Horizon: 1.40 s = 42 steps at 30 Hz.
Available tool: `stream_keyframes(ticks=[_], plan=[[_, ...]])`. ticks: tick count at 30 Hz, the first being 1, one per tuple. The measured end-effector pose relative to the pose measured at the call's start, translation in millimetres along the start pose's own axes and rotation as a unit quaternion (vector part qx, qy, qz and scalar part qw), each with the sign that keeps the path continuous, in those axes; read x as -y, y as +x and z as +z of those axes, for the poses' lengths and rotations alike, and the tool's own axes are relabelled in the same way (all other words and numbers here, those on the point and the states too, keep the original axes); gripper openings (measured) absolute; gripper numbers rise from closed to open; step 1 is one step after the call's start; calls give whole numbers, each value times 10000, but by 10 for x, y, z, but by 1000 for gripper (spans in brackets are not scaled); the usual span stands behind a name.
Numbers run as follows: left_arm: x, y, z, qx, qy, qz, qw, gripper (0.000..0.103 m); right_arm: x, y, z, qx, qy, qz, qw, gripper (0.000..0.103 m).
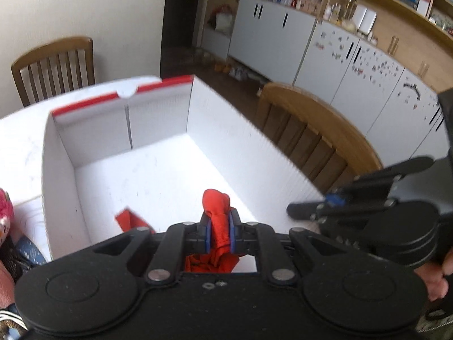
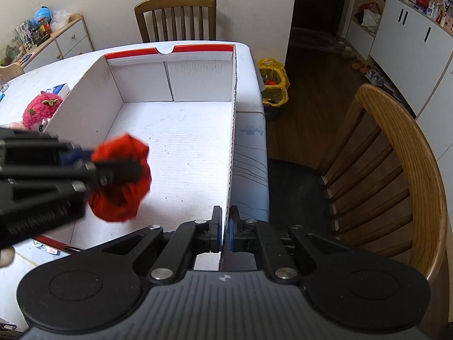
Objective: Organize objects
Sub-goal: 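Carry the red cloth into the shoebox and open the left gripper, then return the left gripper to the pile and grasp the pink fleece scarf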
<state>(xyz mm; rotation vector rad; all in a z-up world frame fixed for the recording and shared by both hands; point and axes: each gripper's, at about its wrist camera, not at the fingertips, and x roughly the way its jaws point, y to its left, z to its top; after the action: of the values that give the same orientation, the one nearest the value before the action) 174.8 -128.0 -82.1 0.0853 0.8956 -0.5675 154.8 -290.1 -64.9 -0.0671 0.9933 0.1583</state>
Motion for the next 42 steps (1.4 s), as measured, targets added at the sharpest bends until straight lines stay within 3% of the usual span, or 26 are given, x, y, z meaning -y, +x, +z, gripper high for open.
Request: stream_keyframes(ticks=[9,17,19,21,28,35,42], plan=[[-89,79,-71,-421,-239,-51,9988,25,-39,-8,-11,-33,38,7,10000,4],[-224,-168,-87,-204,-493,89,9985,47,-47,-11,0,-59,73,-6,10000,4],[-262,-248,-98,-123,-552,130,9983,59,-45,-11,1,-67,83,-6,9999,4],[-289,-337,-110,-36,-604,210,9979,65,-42,-10,1,-73,103,-5,9999,4],[-417,-622,-140,200,-660,375,9969,67,-78,-3,17,-84,75,-82,9999,4],[-778,-989,-219,364,-724,804,9935,78,-125,11,20,-95,40,-184,9998,4],[-1463,-1477,-269,401,-663,1600,9841,89,-167,11,17,-116,-18,-300,9995,4]])
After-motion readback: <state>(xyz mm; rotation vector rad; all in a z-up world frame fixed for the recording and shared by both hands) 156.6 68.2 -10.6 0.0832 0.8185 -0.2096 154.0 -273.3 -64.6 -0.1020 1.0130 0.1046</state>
